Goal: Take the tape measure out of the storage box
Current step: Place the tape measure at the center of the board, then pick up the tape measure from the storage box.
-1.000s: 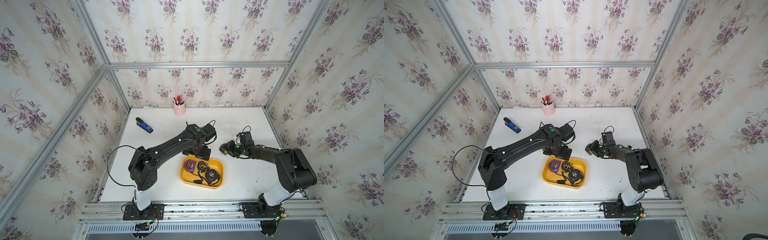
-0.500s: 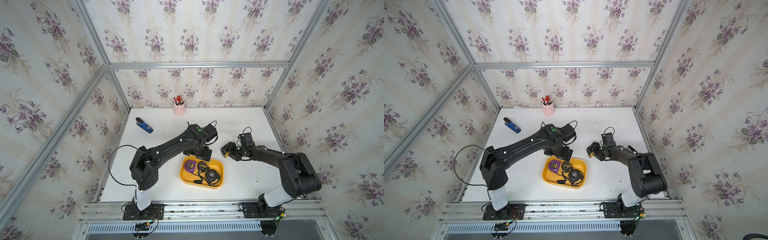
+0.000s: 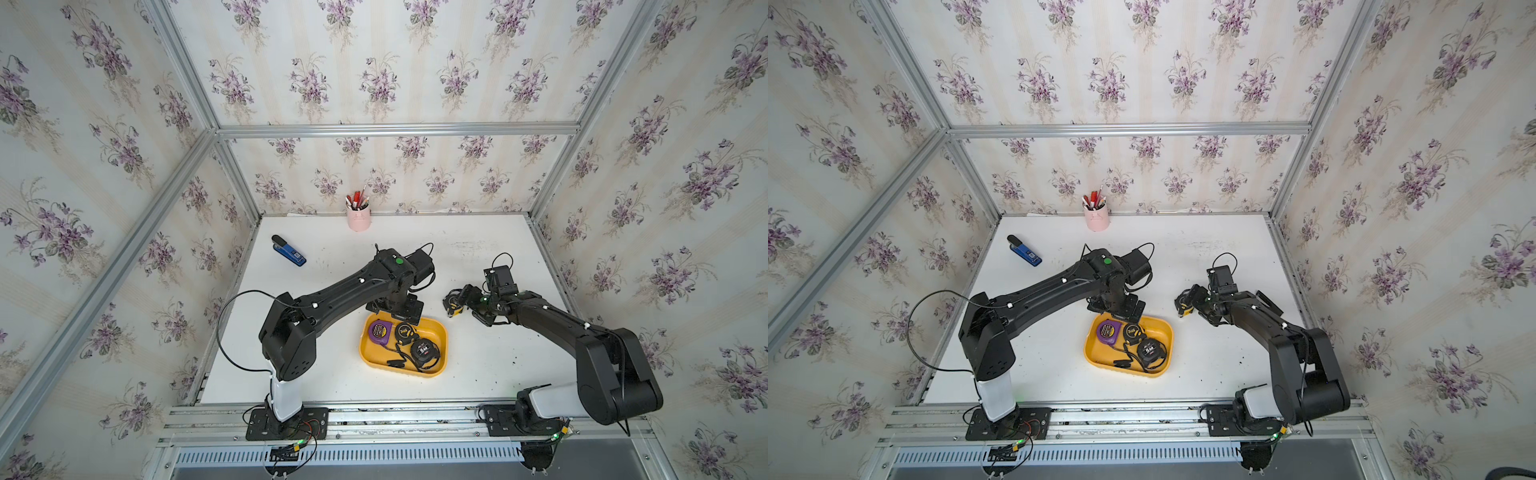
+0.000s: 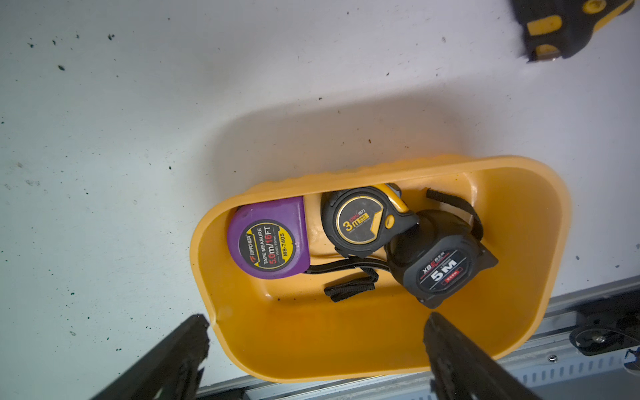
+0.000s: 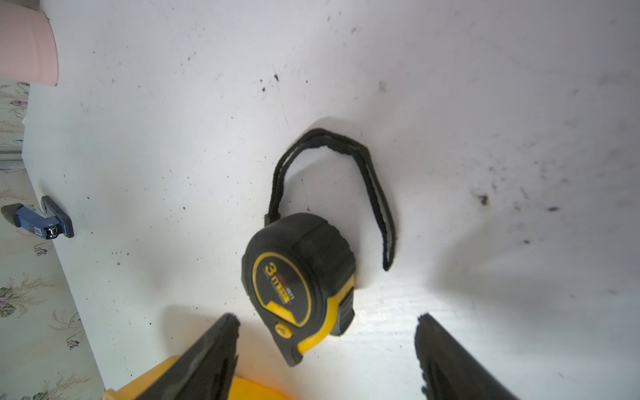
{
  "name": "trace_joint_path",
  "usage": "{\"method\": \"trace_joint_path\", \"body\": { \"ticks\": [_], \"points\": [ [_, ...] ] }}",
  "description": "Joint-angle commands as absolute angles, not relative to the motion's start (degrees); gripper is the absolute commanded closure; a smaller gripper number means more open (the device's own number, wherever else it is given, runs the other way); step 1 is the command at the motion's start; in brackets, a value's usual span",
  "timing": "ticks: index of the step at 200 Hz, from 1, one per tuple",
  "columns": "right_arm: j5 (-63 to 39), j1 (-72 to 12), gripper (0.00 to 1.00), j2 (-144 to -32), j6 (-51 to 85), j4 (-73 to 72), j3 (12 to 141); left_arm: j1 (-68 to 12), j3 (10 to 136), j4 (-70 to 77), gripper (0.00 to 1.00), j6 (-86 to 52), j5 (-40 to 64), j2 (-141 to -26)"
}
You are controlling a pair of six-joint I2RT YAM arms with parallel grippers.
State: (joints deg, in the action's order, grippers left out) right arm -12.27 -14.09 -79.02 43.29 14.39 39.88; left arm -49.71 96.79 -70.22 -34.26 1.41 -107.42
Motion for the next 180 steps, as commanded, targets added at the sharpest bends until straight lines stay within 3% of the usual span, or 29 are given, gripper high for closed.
{"method": "trace_joint_path", "body": {
  "ticks": [1, 43, 98, 180],
  "points": [
    [-7.7, -14.1, 0.16, -75.8, 42.6, 18.5, 40.9, -50.2, 97.2, -71.6, 0.00, -32.8, 3.2, -107.0],
    [-0.4, -14.1, 0.14, -69.3, 39.1, 22.3, 43.5, -52.6, 101.3, -71.5, 0.00, -28.1, 8.3, -110.0],
    [0.5, -14.1, 0.14, -65.3, 36.8, 21.5, 43.7, -53.5, 97.5, -68.5, 0.00, -14.0, 15.5, -108.7],
    [1.1, -14.1, 0.13, -65.0, 36.2, 20.6, 44.6, -56.2, 100.0, -68.1, 0.00, 0.8, 14.3, -114.8]
  ]
}}
